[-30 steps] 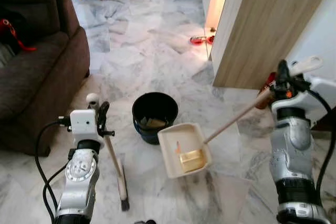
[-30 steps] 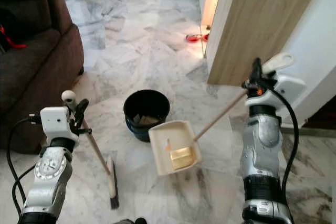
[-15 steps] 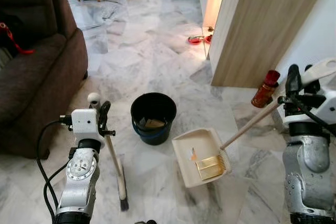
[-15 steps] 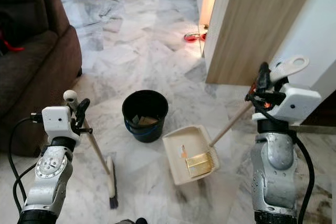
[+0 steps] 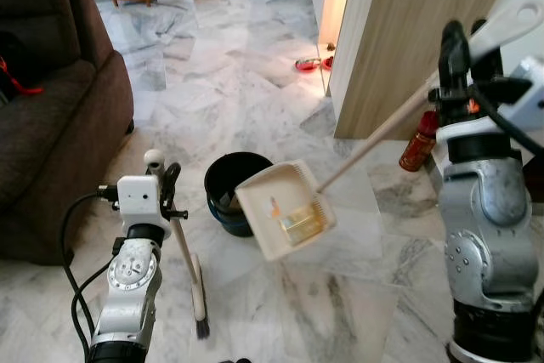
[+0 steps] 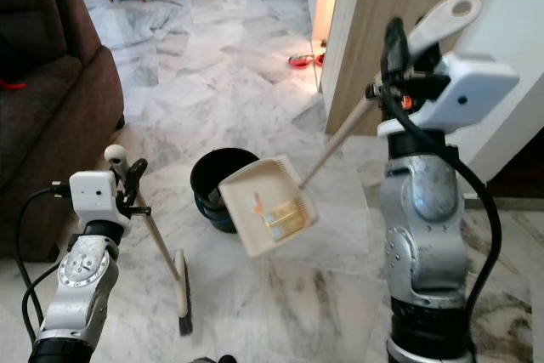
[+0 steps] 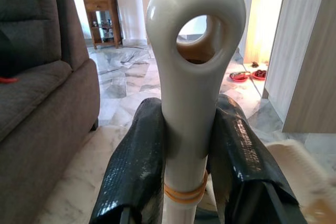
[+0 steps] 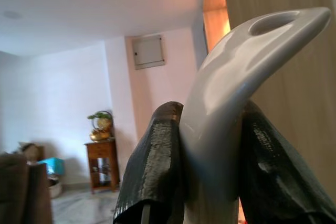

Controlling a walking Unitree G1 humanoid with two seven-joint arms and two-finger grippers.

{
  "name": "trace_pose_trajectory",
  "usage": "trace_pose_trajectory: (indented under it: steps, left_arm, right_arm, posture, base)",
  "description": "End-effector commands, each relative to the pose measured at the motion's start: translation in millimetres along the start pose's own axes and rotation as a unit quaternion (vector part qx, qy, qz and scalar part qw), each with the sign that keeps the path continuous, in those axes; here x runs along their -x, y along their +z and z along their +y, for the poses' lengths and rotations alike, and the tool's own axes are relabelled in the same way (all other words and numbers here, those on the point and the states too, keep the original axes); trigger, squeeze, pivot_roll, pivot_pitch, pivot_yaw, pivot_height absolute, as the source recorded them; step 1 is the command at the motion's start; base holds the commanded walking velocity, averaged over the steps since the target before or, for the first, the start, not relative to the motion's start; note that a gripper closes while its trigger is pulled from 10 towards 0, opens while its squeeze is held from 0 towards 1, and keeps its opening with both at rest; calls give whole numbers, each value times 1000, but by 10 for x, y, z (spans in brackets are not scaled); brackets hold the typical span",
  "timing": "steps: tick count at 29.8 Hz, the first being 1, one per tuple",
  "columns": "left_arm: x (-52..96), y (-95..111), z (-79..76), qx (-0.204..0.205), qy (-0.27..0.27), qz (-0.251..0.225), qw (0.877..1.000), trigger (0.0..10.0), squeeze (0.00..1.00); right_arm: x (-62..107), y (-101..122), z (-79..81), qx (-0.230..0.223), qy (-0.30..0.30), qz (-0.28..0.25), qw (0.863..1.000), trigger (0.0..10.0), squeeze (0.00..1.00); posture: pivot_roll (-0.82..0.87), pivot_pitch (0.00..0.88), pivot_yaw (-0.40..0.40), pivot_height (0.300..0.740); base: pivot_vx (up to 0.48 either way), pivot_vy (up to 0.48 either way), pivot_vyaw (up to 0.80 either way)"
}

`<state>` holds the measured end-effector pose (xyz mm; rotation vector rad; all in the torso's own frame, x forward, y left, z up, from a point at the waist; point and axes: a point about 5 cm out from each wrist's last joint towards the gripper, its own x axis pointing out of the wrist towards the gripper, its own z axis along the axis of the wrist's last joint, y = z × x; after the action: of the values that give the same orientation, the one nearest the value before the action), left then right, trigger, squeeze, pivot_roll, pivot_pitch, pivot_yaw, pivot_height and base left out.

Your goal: Sweep floor

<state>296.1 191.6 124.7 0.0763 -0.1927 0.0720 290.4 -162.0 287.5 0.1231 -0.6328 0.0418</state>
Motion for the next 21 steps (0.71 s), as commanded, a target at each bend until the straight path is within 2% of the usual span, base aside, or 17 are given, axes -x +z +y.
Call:
trace_pose_trajectory:
  steps: [1,3,9,13,16,21]
  left_arm:
    - [-28,86,11,-8,-1,-25,1000,10000,0]
    - [-15,93,28,-13,4,-27,1000,10000,0]
    - [15,105,44,-19,11,-31,999,10000,0]
    - [35,139,62,-22,21,-42,999,10000,0]
    - [54,149,67,-23,24,-46,998,10000,0]
    - [63,145,65,-26,25,-47,998,10000,0]
  right_arm:
    - [-57,118,69,-17,6,-28,999,10000,0]
    - [-124,91,163,-48,3,-30,998,10000,0]
    - [-163,15,213,-67,-11,-12,998,10000,0]
    - [-162,-6,254,-71,-3,-8,997,10000,0]
    - [-159,25,303,-56,22,-21,998,10000,0]
    - [-158,63,333,-60,30,-35,997,10000,0]
  posture:
    - [-15,22,9,740]
    - [-3,18,5,740]
    - [14,16,1,740]
    - [16,16,3,740]
    - [16,15,4,740]
    - [16,16,5,740]
  base:
    - [0,0,0]
    - [0,0,0]
    - [0,0,0]
    - [0,0,0]
    - [0,0,0]
    - [0,0,0]
